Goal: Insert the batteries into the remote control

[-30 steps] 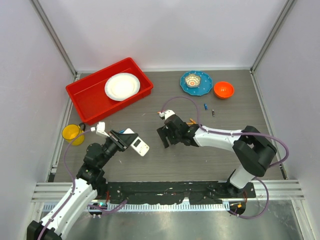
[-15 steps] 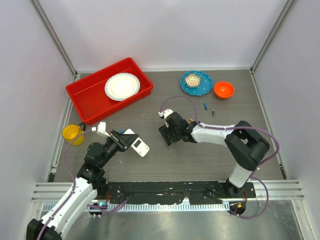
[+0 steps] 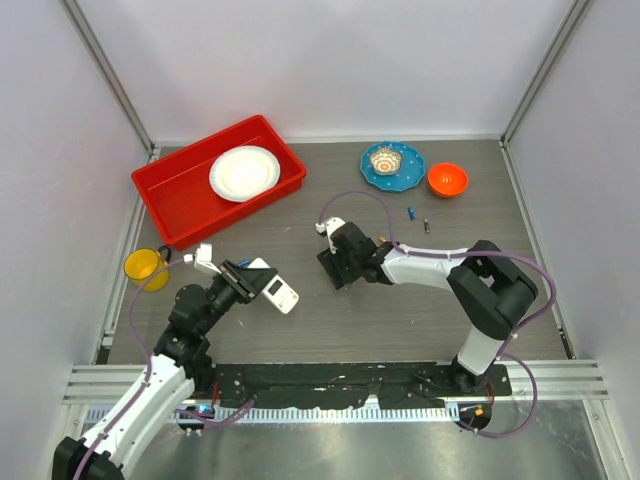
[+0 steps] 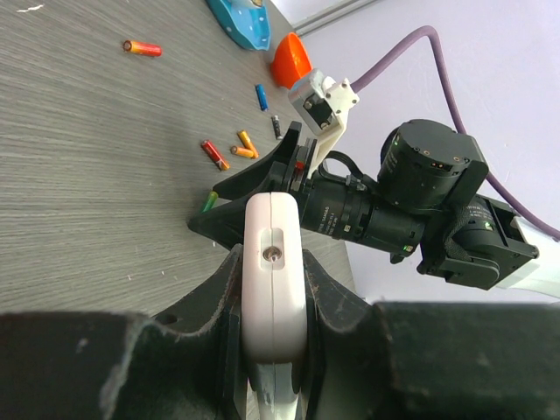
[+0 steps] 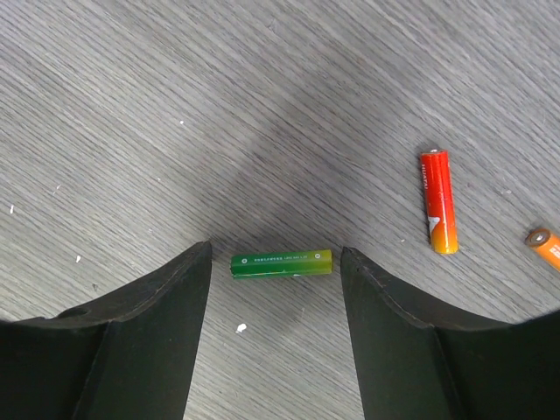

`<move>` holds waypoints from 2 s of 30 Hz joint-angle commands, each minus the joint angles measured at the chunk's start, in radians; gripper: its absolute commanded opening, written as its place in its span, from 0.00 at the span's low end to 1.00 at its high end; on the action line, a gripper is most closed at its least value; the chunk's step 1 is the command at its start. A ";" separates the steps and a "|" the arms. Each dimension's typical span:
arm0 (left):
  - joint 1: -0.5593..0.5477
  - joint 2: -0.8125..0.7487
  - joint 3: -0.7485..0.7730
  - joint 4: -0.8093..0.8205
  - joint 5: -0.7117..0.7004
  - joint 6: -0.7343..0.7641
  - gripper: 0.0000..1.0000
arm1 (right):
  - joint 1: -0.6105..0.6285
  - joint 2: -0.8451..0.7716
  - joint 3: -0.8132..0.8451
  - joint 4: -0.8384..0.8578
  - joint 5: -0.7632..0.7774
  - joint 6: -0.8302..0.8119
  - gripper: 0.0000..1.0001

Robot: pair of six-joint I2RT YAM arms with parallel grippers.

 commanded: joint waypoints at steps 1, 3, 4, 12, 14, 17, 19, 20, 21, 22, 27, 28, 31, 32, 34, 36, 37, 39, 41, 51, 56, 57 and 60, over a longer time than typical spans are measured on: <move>-0.003 -0.005 -0.002 0.047 0.007 0.018 0.00 | -0.001 0.015 0.012 0.007 -0.004 -0.012 0.64; -0.003 -0.007 -0.003 0.048 0.007 0.018 0.00 | -0.001 0.015 0.009 0.001 -0.005 -0.009 0.63; -0.003 -0.005 -0.003 0.048 0.007 0.017 0.00 | -0.001 0.015 0.009 -0.001 -0.004 -0.010 0.63; -0.003 -0.008 -0.009 0.053 0.008 0.012 0.00 | -0.001 0.008 -0.009 -0.007 -0.011 0.005 0.54; -0.003 -0.008 -0.011 0.055 0.011 0.012 0.00 | -0.001 0.003 -0.017 -0.004 -0.010 0.009 0.49; -0.002 -0.010 -0.015 0.056 0.011 0.009 0.00 | -0.004 -0.014 -0.034 0.005 -0.008 0.034 0.39; -0.002 -0.013 -0.015 0.056 0.011 0.007 0.00 | -0.007 -0.040 -0.045 0.015 -0.007 0.055 0.33; -0.003 -0.013 -0.014 0.058 0.011 0.007 0.00 | -0.010 -0.049 -0.051 0.018 -0.002 0.090 0.32; -0.003 -0.013 -0.014 0.058 0.011 0.007 0.00 | -0.010 -0.066 -0.060 0.030 0.021 0.114 0.27; -0.003 -0.013 -0.012 0.058 0.010 0.007 0.00 | -0.010 -0.098 -0.065 0.033 0.044 0.144 0.23; -0.003 -0.005 -0.011 0.074 -0.004 0.009 0.00 | -0.008 -0.190 -0.066 -0.002 0.203 0.586 0.01; -0.002 -0.005 -0.009 0.078 -0.006 0.007 0.00 | -0.010 -0.201 -0.074 -0.005 0.226 0.658 0.01; -0.003 -0.008 -0.008 0.079 -0.010 0.006 0.00 | 0.001 -0.224 -0.111 -0.022 0.332 0.908 0.01; -0.003 -0.010 -0.008 0.078 -0.010 0.004 0.00 | 0.010 -0.222 -0.117 -0.030 0.360 0.963 0.01; -0.003 -0.013 -0.009 0.076 -0.013 -0.002 0.00 | 0.022 -0.192 -0.099 -0.115 0.420 1.127 0.01; -0.002 -0.017 -0.011 0.076 -0.016 -0.003 0.00 | 0.032 -0.135 -0.056 -0.203 0.435 1.195 0.01; -0.003 -0.019 -0.012 0.073 -0.018 -0.003 0.00 | 0.030 -0.115 -0.040 -0.228 0.437 1.245 0.01; -0.003 -0.021 -0.011 0.071 -0.019 -0.003 0.00 | 0.039 -0.078 -0.019 -0.228 0.417 1.250 0.01; -0.003 -0.019 -0.008 0.070 -0.016 0.003 0.00 | 0.050 -0.067 -0.014 -0.220 0.426 1.269 0.01; -0.006 -0.022 0.001 0.039 -0.024 0.027 0.00 | 0.090 0.064 0.105 -0.382 0.503 1.258 0.01; -0.008 -0.027 0.008 0.025 -0.027 0.035 0.00 | 0.096 0.115 0.165 -0.444 0.527 1.175 0.14; -0.006 -0.027 0.008 0.024 -0.029 0.035 0.00 | 0.096 0.127 0.168 -0.446 0.529 1.166 0.16; -0.008 -0.028 0.006 0.030 -0.023 0.036 0.00 | 0.096 0.150 0.168 -0.446 0.526 1.142 0.24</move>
